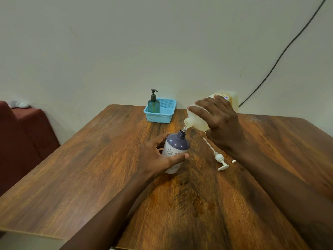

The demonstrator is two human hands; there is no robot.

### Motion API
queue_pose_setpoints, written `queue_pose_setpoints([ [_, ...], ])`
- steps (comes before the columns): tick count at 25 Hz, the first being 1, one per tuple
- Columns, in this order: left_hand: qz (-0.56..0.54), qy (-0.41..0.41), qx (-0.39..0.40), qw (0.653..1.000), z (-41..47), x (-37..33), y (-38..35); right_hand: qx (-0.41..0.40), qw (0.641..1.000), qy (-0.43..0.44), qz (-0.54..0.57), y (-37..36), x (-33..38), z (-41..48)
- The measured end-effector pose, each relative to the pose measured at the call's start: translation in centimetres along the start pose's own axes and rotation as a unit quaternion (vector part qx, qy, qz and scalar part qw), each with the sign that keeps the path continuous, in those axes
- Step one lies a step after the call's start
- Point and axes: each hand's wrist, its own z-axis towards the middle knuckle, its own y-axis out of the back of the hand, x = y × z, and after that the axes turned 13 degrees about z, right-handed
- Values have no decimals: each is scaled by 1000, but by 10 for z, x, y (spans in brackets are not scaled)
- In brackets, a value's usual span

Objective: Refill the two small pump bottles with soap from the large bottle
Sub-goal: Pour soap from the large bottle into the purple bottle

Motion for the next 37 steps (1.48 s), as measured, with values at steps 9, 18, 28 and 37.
queue_pose_setpoints([
  [9,14,5,3,1000,0,4,0,-3,1000,9,-3,0,0,2],
  [18,7,2,1,1000,-1,-1,2,-1,1000,17,-4,3,-1,4],
  [28,-1,8,11,1000,-2,1,1,7,1000,16,-11,2,-2,4],
  [37,0,-4,7,1000,-3,-3,2,15,999,24,-17,2,-2,5],
])
